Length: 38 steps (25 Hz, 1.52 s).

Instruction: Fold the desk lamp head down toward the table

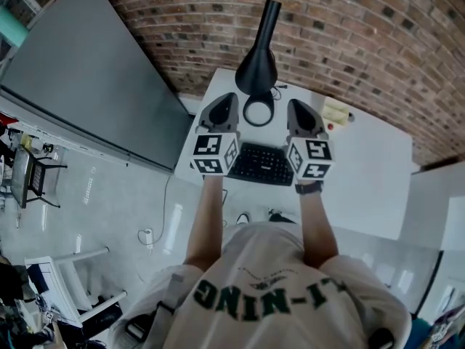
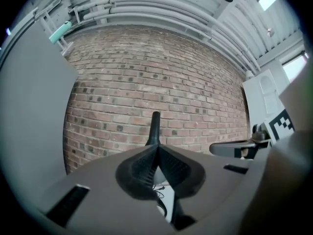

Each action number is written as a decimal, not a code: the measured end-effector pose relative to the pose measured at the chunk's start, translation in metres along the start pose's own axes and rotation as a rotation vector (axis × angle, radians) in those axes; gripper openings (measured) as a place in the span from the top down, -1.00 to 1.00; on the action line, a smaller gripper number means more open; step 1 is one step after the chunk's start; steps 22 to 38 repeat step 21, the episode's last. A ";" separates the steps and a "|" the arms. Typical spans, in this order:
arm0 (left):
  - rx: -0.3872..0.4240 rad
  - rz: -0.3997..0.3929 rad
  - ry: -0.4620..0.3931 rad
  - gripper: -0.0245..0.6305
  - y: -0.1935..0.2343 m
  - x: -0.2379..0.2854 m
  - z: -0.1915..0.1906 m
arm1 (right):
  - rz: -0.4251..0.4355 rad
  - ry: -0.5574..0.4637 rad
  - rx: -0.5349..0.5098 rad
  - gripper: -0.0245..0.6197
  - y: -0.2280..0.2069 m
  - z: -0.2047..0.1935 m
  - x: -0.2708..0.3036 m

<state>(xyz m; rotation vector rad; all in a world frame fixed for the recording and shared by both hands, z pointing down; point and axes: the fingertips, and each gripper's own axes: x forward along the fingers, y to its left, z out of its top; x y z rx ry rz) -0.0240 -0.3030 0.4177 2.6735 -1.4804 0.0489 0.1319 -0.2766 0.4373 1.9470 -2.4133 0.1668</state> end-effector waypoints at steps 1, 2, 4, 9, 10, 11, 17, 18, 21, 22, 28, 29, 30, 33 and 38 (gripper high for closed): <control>0.008 0.002 -0.002 0.92 0.000 -0.001 0.000 | -0.002 -0.006 -0.003 0.92 0.001 0.001 -0.001; 0.016 0.004 -0.003 0.92 0.000 -0.002 0.000 | -0.005 -0.011 -0.007 0.92 0.001 0.003 -0.002; 0.025 0.007 -0.005 0.92 0.001 -0.004 -0.001 | -0.009 -0.018 -0.015 0.92 0.003 0.005 -0.005; 0.049 0.015 -0.008 0.92 0.003 -0.004 -0.001 | -0.024 -0.026 -0.033 0.92 0.005 0.008 -0.011; 0.051 0.011 -0.007 0.92 0.002 -0.004 -0.001 | -0.029 -0.027 -0.035 0.92 0.005 0.008 -0.012; 0.050 0.007 -0.007 0.92 0.002 -0.003 -0.002 | -0.034 -0.027 -0.036 0.92 0.004 0.007 -0.014; -0.068 -0.032 0.034 0.91 0.006 0.008 -0.028 | -0.058 -0.009 -0.043 0.92 0.000 0.000 -0.021; -0.127 -0.039 0.047 0.91 0.009 0.010 -0.038 | -0.058 -0.004 -0.043 0.92 0.000 -0.003 -0.023; -0.369 -0.049 0.086 0.89 0.025 0.008 -0.076 | -0.053 0.030 -0.041 0.92 0.006 -0.019 -0.030; -0.369 -0.049 0.086 0.89 0.025 0.008 -0.076 | -0.053 0.030 -0.041 0.92 0.006 -0.019 -0.030; -0.369 -0.049 0.086 0.89 0.025 0.008 -0.076 | -0.053 0.030 -0.041 0.92 0.006 -0.019 -0.030; -0.369 -0.049 0.086 0.89 0.025 0.008 -0.076 | -0.053 0.030 -0.041 0.92 0.006 -0.019 -0.030; -0.369 -0.049 0.086 0.89 0.025 0.008 -0.076 | -0.053 0.030 -0.041 0.92 0.006 -0.019 -0.030; -0.369 -0.049 0.086 0.89 0.025 0.008 -0.076 | -0.053 0.030 -0.041 0.92 0.006 -0.019 -0.030; -0.369 -0.049 0.086 0.89 0.025 0.008 -0.076 | -0.053 0.030 -0.041 0.92 0.006 -0.019 -0.030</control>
